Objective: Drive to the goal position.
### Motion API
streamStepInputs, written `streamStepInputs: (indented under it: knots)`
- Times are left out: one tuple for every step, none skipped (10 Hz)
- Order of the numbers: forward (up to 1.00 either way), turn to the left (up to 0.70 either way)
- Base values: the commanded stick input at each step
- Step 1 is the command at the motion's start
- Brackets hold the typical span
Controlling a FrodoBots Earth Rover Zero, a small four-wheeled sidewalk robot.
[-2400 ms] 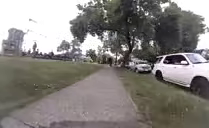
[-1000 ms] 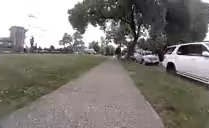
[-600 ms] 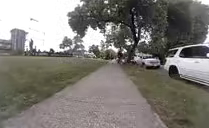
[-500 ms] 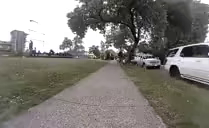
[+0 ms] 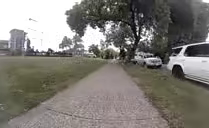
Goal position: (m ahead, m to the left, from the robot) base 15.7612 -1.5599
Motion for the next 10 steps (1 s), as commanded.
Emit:
streamStepInputs:
  knots:
    - [0.7,0.0]
    - [0.7,0.0]
    - [0.7,0.0]
    - [0.7,0.0]
    - [0.7,0.0]
    - [0.7,0.0]
    - [0.7,0.0]
    - [0.7,0.0]
    - [0.7,0.03]
    - [0.7,0.3]
